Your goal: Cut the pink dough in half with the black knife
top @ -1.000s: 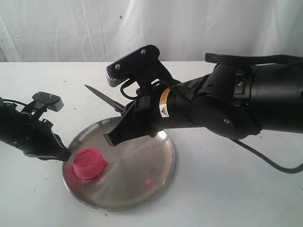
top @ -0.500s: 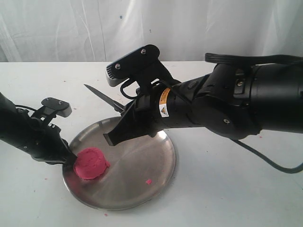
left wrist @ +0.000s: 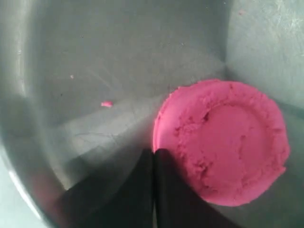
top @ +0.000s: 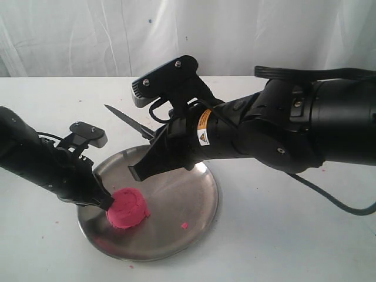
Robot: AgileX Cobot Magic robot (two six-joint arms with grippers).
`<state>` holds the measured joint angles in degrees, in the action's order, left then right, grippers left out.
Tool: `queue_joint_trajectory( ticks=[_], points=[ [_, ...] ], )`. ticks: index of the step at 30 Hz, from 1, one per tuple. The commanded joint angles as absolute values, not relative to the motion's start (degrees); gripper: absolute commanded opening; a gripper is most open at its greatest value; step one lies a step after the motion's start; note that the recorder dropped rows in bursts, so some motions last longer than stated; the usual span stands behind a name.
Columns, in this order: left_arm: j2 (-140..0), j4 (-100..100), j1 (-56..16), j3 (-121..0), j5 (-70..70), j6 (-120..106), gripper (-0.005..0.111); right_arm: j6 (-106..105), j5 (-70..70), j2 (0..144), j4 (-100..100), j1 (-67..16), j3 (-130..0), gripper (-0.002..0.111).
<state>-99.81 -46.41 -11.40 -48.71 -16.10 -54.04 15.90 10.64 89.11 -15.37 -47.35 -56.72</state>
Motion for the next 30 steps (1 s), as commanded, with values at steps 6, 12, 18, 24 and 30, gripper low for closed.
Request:
queue_joint_trajectory(
  ticks=[6,12,18,24,30],
  points=[
    [-99.12,-48.66,-12.07,-48.76,-15.87,-53.93,0.0,15.27,9.94,88.54,-15.61,-46.91,-56.55,0.0],
    [-94.46,-37.74,-10.83,-48.76,-17.83,-46.58,0.0,15.27,10.18,88.54,-15.61,-46.91,-56.55,0.0],
    [-93.6,-29.49,-9.58,-48.76,-25.13,-38.21,0.0,15.27,9.71,88.54,-15.49,-46.91,-56.55,0.0],
    [-94.46,-30.19,-12.75,-48.76,-24.99,-37.28,0.0,15.27,9.55,88.54,-15.49,-46.91,-56.55,0.0],
    [-97.32,-30.8,-14.12,-48.76,-24.52,-36.16,0.0,15.27,9.34,88.54,-15.49,-46.91,-56.55,0.0]
  ],
)
